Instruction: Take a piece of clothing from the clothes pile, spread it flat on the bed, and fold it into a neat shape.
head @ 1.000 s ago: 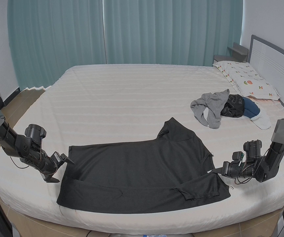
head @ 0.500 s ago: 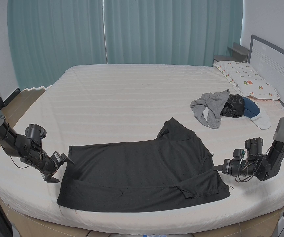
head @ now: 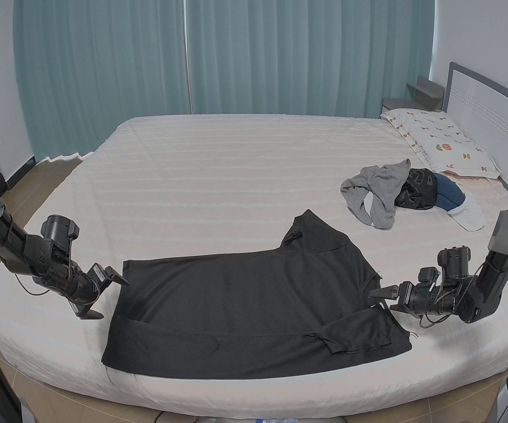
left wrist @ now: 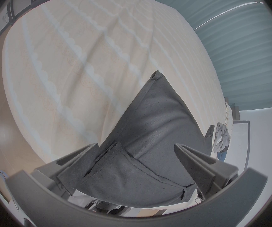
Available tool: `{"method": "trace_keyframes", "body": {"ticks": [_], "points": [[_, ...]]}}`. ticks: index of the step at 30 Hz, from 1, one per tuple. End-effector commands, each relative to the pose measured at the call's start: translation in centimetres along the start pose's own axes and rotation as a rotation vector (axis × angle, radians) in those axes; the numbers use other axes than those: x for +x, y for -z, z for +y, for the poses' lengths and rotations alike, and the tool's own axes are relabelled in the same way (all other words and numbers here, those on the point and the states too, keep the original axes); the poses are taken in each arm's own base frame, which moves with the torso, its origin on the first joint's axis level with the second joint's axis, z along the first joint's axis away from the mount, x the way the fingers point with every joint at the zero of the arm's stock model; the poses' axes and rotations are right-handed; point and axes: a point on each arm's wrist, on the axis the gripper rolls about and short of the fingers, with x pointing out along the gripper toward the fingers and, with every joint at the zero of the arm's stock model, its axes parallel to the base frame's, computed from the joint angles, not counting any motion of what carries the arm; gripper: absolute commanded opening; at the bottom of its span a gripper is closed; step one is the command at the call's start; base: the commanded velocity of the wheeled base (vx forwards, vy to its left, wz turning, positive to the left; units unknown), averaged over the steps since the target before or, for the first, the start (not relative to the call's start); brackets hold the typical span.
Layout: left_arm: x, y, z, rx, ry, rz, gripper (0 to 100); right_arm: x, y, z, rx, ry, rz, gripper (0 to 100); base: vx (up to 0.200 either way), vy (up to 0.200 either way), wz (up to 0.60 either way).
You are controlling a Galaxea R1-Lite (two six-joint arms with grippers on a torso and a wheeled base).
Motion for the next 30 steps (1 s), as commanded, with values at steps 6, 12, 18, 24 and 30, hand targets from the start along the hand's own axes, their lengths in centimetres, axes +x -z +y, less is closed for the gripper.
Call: {"method": "trace_keyframes", "body": {"ticks": [6,12,18,24,30], "points": [[-0.28,-0.52,0.04,-0.029,0.008,-0.017,100,-0.27,-0.63,0.72,0.076,-0.052,-0.088,100,0.000,0.100,0.00],[-0.14,-0.34,0.13,-0.026,0.006,-0.013,100,-0.41,-0.52,0.89,0.078,-0.063,-0.097,100,0.000,0.000,0.00],[-0.23,-0.46,-0.02,-0.033,0.012,-0.018,100,-0.46,-0.47,0.89,0.083,-0.062,-0.096,100,0.000,0.000,0.00],[-0.19,-0.48,-0.02,-0.033,0.014,-0.018,100,-0.41,-0.32,0.91,0.084,-0.061,-0.090,100,0.067,0.000,0.00],[-0.20,-0.42,-0.49,-0.018,0.022,-0.022,100,-0.47,-0.29,0.99,0.083,-0.062,-0.091,100,0.033,0.000,0.00]]}}
